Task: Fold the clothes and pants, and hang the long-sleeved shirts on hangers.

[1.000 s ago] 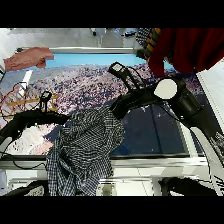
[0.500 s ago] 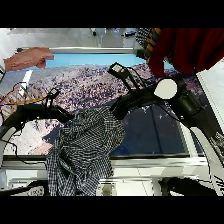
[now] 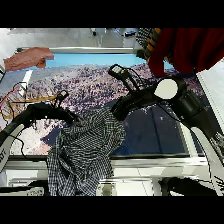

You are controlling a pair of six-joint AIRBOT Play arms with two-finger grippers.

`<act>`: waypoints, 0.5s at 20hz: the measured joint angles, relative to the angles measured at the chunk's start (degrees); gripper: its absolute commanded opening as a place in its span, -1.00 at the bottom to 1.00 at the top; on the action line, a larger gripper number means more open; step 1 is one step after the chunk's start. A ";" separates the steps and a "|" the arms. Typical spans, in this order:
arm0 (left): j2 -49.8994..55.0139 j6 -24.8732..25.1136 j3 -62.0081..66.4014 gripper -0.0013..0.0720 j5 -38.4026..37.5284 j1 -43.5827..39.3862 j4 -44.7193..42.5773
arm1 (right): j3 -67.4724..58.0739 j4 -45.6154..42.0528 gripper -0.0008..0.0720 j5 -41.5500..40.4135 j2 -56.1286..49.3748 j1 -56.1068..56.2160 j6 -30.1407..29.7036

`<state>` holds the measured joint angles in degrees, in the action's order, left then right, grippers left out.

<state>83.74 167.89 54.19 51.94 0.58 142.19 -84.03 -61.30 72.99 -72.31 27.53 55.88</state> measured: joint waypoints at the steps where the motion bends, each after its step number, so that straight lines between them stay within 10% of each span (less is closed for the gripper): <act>1: -0.85 -0.85 0.81 -0.83 -0.72 0.13 -0.11 | 0.00 -0.02 -0.85 -0.13 0.28 -0.11 0.00; 7: -8.92 -1.46 7.69 -0.79 1.55 1.01 -2.43 | 0.00 -0.35 -0.85 -2.14 3.28 -1.14 -0.04; 10: -10.12 1.16 9.55 0.29 11.06 0.42 -1.79 | 0.00 -0.37 -0.85 -2.23 3.91 -1.29 -0.04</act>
<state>73.63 169.05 63.75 63.00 0.99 140.40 -84.03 -61.67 70.76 -68.40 26.24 55.83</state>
